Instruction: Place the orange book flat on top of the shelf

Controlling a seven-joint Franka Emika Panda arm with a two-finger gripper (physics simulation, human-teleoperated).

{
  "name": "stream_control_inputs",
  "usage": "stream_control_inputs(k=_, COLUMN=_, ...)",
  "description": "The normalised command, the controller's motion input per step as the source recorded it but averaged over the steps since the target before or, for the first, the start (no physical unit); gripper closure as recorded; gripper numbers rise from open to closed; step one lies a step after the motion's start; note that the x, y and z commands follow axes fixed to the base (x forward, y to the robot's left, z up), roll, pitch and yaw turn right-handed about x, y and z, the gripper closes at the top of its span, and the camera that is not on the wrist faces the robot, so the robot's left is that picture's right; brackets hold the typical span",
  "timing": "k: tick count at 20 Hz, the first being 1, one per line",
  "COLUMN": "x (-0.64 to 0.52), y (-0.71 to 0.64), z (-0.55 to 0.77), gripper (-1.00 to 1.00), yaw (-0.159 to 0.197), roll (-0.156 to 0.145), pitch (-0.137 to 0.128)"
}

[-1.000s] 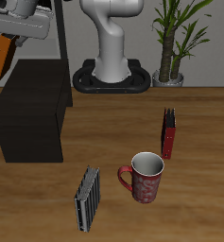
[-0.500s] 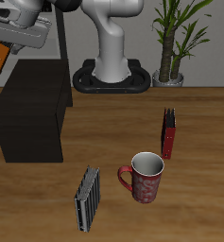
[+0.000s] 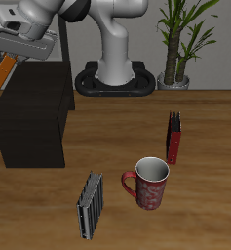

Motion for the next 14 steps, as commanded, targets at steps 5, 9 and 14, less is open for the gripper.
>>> stream_control_inputs(k=5, x=0.15, y=0.16, z=-0.12, gripper=1.00, yaw=0.006, roll=-0.007, pitch=0.021)
stream_control_inputs(k=9, x=0.13, y=0.28, z=-0.15, gripper=1.00, yaw=-0.011, roll=0.038, pitch=0.024)
stream_control_inputs(k=14, x=0.12, y=0.22, z=-0.07, gripper=1.00, yaw=-0.006, roll=0.019, pitch=0.024)
